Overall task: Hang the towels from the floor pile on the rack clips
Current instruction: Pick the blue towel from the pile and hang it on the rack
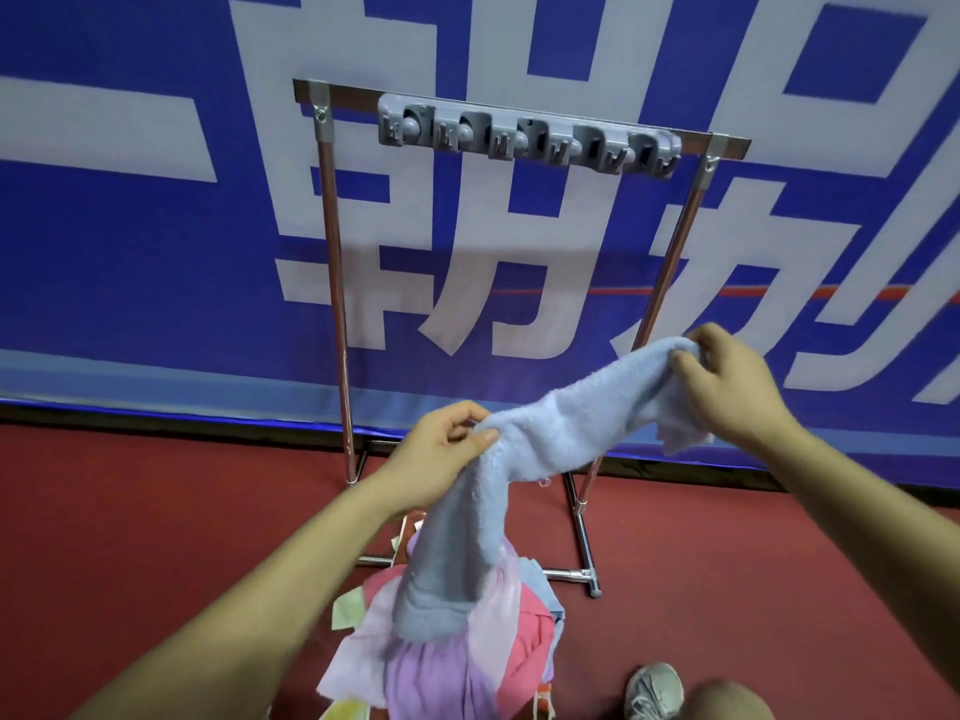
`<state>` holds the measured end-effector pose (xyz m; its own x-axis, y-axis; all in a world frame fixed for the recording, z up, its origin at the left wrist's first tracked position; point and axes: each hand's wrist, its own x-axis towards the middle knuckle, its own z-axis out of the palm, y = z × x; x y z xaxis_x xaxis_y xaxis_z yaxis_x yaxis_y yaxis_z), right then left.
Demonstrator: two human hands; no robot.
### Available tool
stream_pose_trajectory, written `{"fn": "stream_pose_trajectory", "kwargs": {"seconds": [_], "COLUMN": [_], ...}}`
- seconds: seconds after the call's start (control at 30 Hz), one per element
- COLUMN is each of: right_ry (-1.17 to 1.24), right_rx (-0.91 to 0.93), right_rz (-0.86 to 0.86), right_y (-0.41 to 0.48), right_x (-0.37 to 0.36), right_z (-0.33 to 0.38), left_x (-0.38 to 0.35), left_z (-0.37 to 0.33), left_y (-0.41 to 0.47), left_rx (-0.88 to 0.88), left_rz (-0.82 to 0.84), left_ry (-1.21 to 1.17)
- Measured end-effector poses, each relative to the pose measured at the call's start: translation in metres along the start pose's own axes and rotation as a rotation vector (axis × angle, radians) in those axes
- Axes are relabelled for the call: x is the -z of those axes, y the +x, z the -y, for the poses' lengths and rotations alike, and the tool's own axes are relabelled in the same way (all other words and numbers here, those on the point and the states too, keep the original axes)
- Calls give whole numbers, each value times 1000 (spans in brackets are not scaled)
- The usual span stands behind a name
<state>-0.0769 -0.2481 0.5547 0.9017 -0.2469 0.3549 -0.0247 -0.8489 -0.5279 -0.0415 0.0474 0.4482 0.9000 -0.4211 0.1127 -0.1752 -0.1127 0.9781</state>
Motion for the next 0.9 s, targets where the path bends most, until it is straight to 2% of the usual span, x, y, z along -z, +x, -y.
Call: {"fn": "stream_pose_trajectory", "kwargs": {"seconds": [0.13, 0.27, 0.47, 0.67, 0.9], "right_ry": [-4, -107, 413, 700, 616], "right_rx": [-91, -222, 100, 22, 158], "right_rz": [106, 391, 589, 554, 435], "right_y": [-3, -8, -29, -29, -2], "right_x": [-31, -65, -106, -137, -130], "right_z": [-25, -37, 11, 38, 51], "left_x": [-2, -2, -7, 22, 56], "left_z": [-15, -27, -37, -37, -28], "left_y": [15, 21, 30, 34, 26], "left_rx": [-15, -35, -72, -49, 29], "left_rz": [-14, -16, 54, -69, 57], "left_ry": [70, 100, 321, 343, 274]}}
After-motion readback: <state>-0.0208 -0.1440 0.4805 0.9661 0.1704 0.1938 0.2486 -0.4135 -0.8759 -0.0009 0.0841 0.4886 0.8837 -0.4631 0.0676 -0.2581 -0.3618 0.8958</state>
